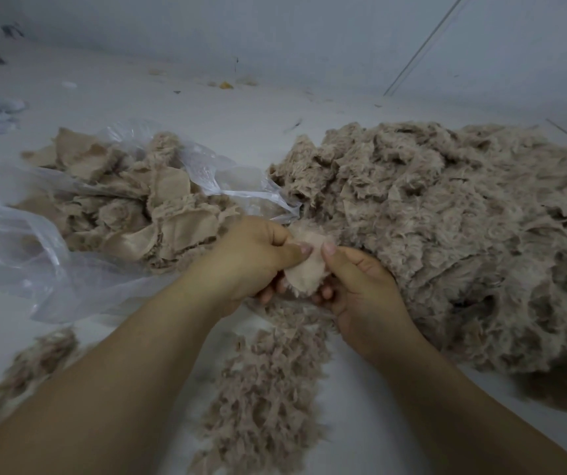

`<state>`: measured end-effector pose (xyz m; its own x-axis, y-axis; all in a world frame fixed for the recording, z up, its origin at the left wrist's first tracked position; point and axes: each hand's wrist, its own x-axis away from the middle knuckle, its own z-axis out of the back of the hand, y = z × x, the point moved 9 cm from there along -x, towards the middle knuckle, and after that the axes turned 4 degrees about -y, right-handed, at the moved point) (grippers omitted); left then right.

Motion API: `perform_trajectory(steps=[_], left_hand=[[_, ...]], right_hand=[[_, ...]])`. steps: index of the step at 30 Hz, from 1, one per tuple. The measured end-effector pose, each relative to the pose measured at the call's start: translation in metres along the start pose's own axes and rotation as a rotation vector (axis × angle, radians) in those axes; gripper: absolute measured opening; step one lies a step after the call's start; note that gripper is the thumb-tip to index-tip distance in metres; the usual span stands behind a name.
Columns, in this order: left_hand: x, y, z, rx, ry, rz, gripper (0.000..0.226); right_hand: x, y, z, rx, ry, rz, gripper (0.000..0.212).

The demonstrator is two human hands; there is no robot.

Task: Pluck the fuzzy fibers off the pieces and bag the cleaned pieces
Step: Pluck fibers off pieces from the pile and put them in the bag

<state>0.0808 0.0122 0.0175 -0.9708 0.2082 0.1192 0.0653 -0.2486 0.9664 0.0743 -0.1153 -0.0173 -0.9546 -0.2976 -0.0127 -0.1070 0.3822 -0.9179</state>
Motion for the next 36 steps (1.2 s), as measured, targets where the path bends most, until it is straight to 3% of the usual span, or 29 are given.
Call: perform_trajectory(steps=[4,9,13,17,20,22,24,26,28,30,32,34,36], left_hand=[[0.001,0.005,0.011,0.048,0.111,-0.04,0.033],[0.001,0.003,0.019,0.099,0.195,-0.037,0.036],[0.003,0.005,0.035,0.107,0.379,-0.099,0.029],[0.017,0.016,0.075,-0.122,0.706,-0.247,0.022],[0.034,0.038,0.086,-0.501,0.869,-0.394,0.014],[0.029,0.042,0.077,-0.821,0.807,-0.345,0.013],[0.012,0.03,0.067,-1.136,0.632,-0.115,0.015],[0.007,0.019,0.065,-1.287,0.528,0.072,0.016],[0.01,0.023,0.06,-1.345,0.518,0.084,0.015],[0.015,0.034,0.052,-1.339,0.574,-0.023,0.012],[0.017,0.044,0.037,-1.221,0.571,-0.219,0.015],[0.013,0.043,0.017,-0.977,0.438,-0.363,0.028],[0.003,0.032,-0.001,-0.761,0.247,-0.381,0.047]], right_hand=[[0.001,-0.002,-0.002,0.127,0.003,0.003,0.017],[0.001,0.0,0.001,0.116,0.032,-0.007,0.033],[0.0,0.001,0.001,0.136,0.026,-0.01,0.04],[0.001,0.0,-0.001,0.188,-0.012,0.008,0.032],[0.003,-0.002,-0.009,0.259,-0.091,0.04,0.014],[0.004,-0.002,-0.013,0.281,-0.138,0.052,0.014],[0.004,-0.002,-0.011,0.3,-0.128,0.039,0.007],[0.004,-0.002,-0.008,0.309,-0.096,0.018,0.008],[0.003,0.0,-0.005,0.31,-0.078,0.012,0.023],[0.002,-0.001,-0.004,0.268,-0.073,0.018,0.03],[0.002,-0.002,-0.004,0.25,-0.087,0.028,0.024],[0.002,-0.002,-0.008,0.262,-0.124,0.05,0.011],[0.003,-0.004,-0.013,0.267,-0.168,0.083,0.007]])
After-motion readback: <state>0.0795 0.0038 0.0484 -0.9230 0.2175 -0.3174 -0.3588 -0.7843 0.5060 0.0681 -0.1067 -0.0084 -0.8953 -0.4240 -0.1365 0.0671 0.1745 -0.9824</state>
